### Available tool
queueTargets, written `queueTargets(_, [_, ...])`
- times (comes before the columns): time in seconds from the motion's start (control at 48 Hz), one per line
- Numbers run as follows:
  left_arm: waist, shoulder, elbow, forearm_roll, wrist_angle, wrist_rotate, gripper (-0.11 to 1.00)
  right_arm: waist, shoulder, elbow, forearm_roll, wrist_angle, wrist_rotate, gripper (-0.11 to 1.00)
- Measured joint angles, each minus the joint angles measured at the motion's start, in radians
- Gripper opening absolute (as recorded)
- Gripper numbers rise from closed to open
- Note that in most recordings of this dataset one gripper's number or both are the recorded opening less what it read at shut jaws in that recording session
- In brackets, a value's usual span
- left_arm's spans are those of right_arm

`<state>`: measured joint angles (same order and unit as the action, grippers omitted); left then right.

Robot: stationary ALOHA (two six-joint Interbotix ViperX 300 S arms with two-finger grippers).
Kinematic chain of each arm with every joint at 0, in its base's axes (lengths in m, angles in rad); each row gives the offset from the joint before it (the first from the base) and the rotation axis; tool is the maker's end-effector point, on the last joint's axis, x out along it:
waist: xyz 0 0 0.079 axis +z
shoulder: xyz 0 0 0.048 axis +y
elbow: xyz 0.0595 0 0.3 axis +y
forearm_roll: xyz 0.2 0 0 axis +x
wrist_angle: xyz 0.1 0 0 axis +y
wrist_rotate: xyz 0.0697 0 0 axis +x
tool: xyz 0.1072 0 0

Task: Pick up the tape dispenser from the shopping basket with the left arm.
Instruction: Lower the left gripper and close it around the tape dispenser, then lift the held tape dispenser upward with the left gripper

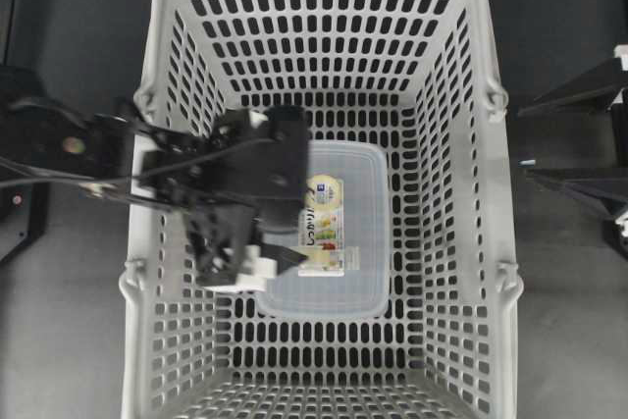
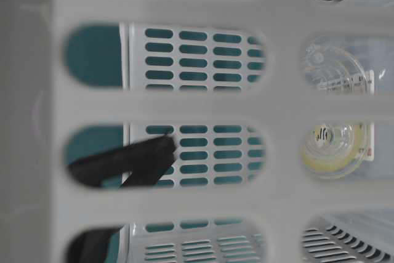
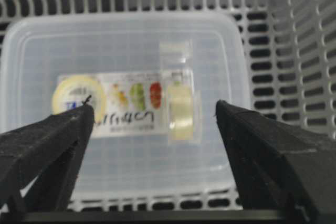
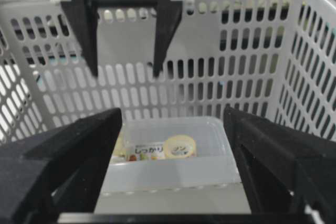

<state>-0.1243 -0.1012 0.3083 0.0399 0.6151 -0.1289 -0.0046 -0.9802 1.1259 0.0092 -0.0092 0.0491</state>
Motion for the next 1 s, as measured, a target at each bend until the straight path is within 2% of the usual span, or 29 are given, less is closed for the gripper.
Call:
queueTargets(0.271, [-0.023, 0.132, -0.034, 0.000, 0.025, -0.058, 0.87, 0.000, 0.000, 0.000, 0.000, 0.002, -0.002, 0.75])
queueTargets(0.625, [-0.035, 0.213, -0.034, 0.000, 0.035, -0.060, 0.82, 0.000, 0.000, 0.000, 0.000, 0.005, -0.003, 0.75])
queueTargets(0.708, [-0.035, 0.218, -0.032, 0.000, 0.038, -0.057, 0.71, -0.002, 0.000, 0.000, 0.000, 0.005, -0.003, 0.75])
queueTargets(0.854, [-0.037, 0.218, -0.037, 0.000, 0.055, -0.052, 0.31, -0.003, 0.000, 0.002, -0.002, 0.005, -0.003, 0.75])
queueTargets(1.0, [-0.037, 0.202, -0.083, 0.000, 0.126, -0.040, 0.30, -0.003, 0.000, 0.003, 0.000, 0.005, -0.002, 0.75])
